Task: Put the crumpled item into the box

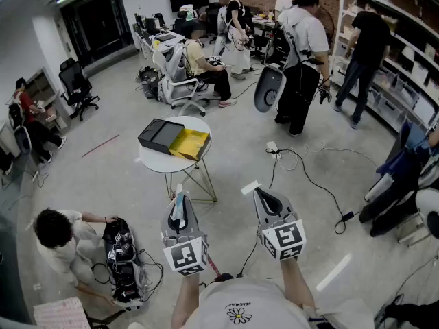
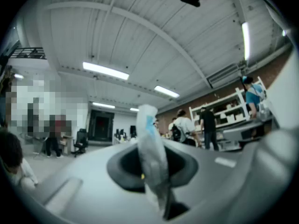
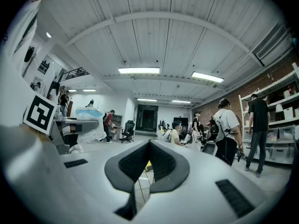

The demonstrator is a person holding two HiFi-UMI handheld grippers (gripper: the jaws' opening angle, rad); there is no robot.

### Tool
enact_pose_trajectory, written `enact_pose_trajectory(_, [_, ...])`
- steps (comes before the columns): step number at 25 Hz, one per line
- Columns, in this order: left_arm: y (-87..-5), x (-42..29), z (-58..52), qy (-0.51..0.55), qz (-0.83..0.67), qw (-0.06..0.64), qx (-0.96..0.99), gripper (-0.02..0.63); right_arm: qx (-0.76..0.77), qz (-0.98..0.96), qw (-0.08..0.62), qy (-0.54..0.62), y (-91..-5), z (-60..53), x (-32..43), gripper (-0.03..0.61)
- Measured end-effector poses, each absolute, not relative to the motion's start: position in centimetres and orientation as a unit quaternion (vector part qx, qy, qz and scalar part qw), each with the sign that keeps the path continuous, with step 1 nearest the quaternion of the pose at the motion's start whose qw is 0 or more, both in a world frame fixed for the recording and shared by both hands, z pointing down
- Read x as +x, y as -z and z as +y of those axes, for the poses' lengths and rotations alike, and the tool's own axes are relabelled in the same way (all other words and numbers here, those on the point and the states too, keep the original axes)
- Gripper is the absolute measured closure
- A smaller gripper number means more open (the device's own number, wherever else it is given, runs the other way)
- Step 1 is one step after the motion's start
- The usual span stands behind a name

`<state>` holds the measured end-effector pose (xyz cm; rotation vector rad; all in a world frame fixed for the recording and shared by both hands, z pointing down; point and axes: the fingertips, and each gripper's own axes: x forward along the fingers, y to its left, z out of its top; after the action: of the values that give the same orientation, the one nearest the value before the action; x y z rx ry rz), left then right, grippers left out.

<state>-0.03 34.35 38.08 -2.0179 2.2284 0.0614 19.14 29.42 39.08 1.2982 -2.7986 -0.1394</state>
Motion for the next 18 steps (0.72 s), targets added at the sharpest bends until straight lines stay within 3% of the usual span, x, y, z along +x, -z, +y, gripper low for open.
enact_pose_trajectory(18, [-38.3, -1.3, 32.5, -0.017, 0.736, 0.067, -0.674, 0.561, 0.407, -0.912, 0.030, 0.044, -39.8, 27.9, 17.2, 0.578])
